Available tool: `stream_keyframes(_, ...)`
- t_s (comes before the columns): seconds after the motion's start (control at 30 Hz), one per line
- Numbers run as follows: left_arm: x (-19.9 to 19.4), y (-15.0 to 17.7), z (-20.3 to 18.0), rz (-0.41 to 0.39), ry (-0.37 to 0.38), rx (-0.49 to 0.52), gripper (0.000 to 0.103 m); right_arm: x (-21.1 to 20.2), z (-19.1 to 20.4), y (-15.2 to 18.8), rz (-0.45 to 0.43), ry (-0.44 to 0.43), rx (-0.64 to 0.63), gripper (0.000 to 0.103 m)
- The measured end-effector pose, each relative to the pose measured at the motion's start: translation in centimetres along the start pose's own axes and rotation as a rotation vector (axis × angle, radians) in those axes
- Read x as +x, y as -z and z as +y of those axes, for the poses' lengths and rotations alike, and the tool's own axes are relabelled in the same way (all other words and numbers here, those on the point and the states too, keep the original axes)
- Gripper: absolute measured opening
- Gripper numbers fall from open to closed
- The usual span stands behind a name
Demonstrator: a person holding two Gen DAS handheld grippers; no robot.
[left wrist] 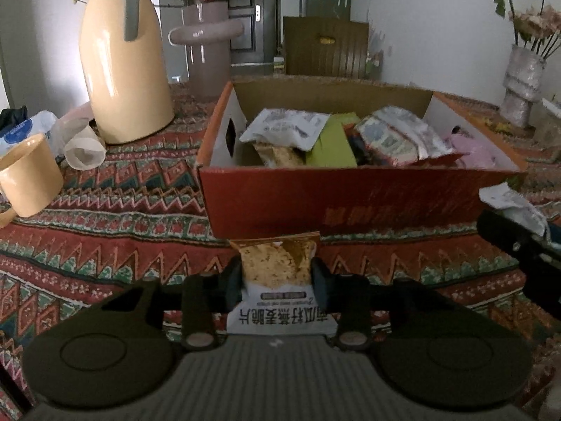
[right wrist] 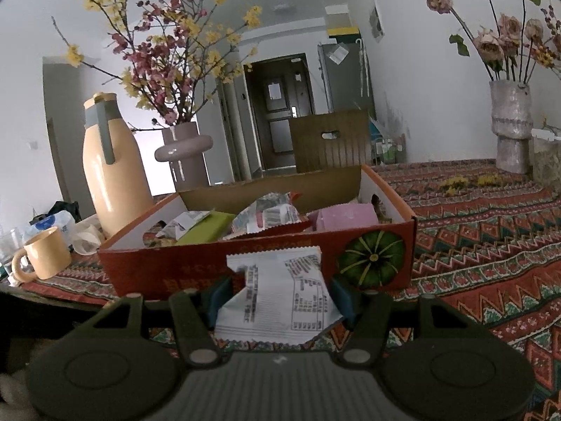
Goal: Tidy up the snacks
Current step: 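Carry both held packets up over the cardboard box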
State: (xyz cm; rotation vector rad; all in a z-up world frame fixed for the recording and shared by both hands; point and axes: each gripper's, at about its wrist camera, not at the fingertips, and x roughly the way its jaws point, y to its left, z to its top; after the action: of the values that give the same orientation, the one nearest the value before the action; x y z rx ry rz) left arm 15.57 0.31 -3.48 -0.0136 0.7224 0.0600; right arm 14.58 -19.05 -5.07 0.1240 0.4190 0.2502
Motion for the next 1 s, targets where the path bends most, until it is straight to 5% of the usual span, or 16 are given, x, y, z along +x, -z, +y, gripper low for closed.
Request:
stream_keyframes(0.53,-4.5,-5.8,-0.5,-0.209,0.053,-0.042,0.042,-2.2,0.5,-3.9,-0.15,0.025,-0.022,0.06)
stream_keyframes(1.0,-3.6,-10.8,-1.5,-0.311,0.03,-0.071,0.042,0.7,0.9,-9.3,-0.244,0.063,-0.09,0.06)
